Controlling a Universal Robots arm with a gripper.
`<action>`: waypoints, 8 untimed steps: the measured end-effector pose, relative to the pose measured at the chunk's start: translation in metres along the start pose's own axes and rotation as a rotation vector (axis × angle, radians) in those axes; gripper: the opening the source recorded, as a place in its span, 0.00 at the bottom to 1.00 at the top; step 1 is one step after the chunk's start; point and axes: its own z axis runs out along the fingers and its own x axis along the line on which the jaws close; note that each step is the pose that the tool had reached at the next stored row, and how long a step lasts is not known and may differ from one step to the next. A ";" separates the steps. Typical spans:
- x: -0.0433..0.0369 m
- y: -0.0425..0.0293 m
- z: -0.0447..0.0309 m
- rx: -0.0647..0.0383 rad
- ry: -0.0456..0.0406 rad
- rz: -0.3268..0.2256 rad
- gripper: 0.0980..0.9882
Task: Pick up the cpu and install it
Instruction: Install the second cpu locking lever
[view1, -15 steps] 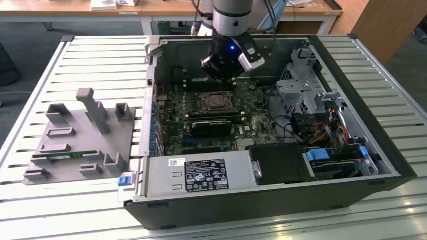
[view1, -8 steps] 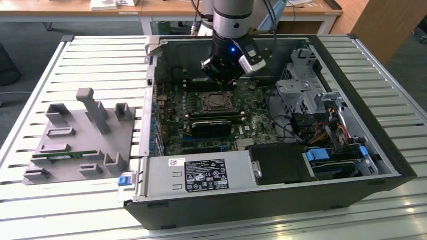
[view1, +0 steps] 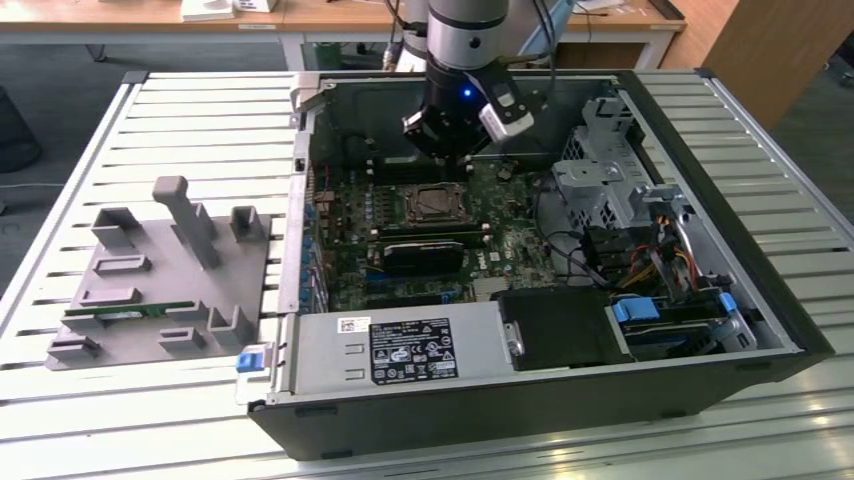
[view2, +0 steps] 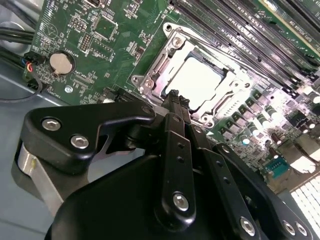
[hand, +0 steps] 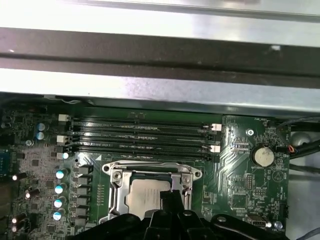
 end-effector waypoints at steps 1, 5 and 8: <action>0.0000 -0.0001 -0.0005 0.000 0.0000 0.000 0.01; 0.0001 -0.0021 -0.0007 0.000 0.0000 0.000 0.01; 0.0002 -0.0043 -0.0007 0.000 0.0000 0.000 0.01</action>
